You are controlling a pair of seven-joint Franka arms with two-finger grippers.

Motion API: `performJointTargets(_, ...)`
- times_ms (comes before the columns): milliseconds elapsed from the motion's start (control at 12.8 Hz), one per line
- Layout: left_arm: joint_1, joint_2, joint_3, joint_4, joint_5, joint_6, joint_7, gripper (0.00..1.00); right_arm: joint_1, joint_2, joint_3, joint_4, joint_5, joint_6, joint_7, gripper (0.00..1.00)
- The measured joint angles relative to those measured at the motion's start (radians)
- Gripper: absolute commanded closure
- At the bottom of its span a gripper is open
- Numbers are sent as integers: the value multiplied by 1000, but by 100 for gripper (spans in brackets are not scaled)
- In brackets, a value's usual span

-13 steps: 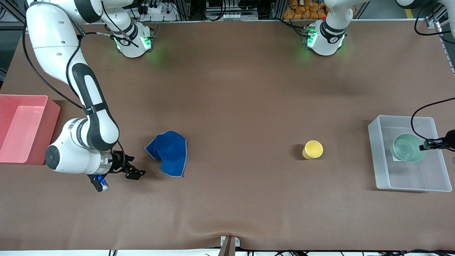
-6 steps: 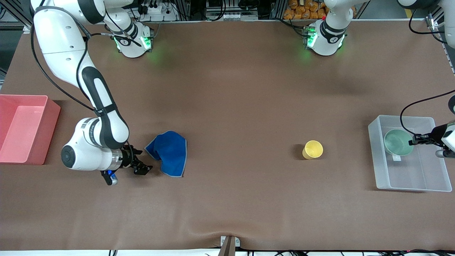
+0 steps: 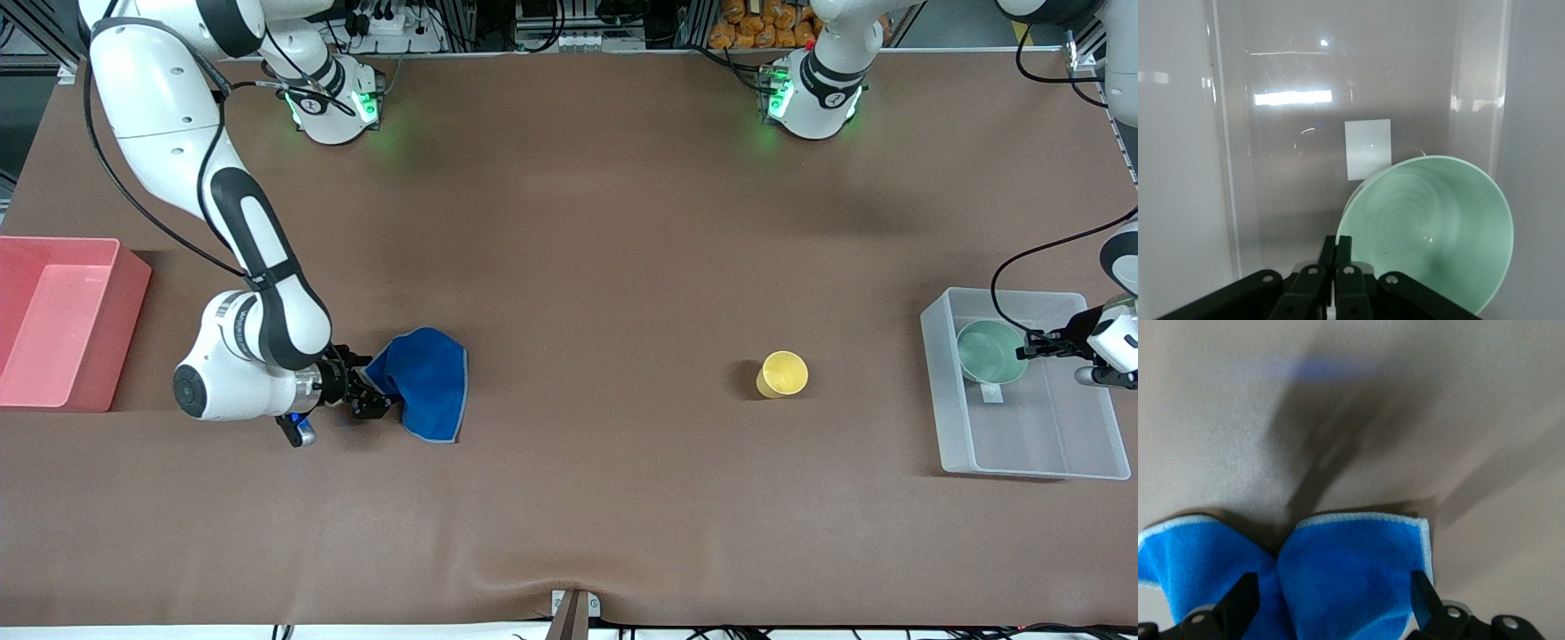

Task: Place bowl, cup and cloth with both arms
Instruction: 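Grasp the blue cloth with the right gripper while the left gripper releases, then carry the cloth toward the pink bin while the left gripper reaches the cup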

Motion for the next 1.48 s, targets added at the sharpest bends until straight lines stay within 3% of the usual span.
performJointTargets(78,-2,5,-3,0,0,8,2,5,4,-1,1,0,0,-2,0,0)
performJointTargets(234,-16,8,-6,0,0,14,3,0,19,-1,3,-1,0,-4,-1,87)
performJointTargets(312,-26,8,-6,4,0,19,3,0,32,-1,3,-2,0,-4,-1,100)
performJointTargets(703,-94,-27,-6,98,1,12,-41,0,46,-2,2,-6,0,5,-1,100)
performJointTargets(1094,-246,-57,-20,212,86,-135,-399,0,46,-6,-7,-7,-1,20,-119,100)
performJointTargets(1484,-285,-67,-173,205,90,-204,-701,0,45,-81,-41,-5,-45,24,-236,100)
